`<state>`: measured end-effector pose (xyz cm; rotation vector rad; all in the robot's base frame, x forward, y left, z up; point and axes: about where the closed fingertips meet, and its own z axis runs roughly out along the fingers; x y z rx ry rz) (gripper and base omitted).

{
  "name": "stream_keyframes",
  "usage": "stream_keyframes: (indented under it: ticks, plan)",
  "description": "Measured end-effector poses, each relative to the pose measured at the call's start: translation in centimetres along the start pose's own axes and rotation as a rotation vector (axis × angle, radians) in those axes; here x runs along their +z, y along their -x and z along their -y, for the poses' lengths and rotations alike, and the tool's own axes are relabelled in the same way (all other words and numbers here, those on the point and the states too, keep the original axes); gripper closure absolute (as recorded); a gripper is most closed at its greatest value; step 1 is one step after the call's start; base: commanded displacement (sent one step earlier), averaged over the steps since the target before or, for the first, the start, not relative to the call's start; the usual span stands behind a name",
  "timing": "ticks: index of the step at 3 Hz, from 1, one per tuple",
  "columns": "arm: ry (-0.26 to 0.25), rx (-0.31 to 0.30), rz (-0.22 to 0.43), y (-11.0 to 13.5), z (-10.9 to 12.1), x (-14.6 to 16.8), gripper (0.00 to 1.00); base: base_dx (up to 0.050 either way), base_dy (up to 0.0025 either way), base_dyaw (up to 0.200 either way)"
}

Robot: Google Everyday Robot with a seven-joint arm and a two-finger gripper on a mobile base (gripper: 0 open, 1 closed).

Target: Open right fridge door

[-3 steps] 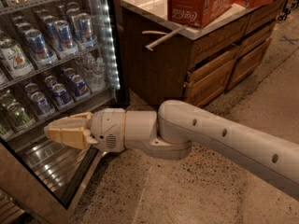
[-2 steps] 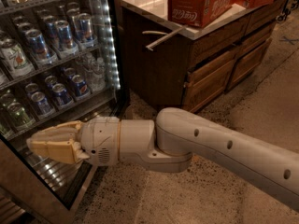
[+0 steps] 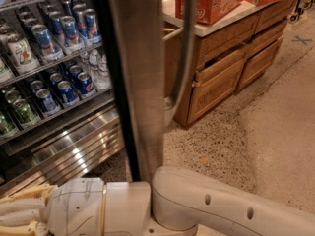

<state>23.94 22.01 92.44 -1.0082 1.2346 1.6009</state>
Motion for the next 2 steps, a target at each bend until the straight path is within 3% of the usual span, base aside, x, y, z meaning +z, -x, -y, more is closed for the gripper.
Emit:
stream_keyframes:
  ticks: [1, 2]
  plan:
    - [0.0, 0.0, 0.0, 0.0, 0.0, 0.0, 1.0, -0.05, 0.00008, -0.001]
    - [0.0, 0.0, 0.0, 0.0, 0.0, 0.0, 1.0, 0.0, 0.0, 0.0]
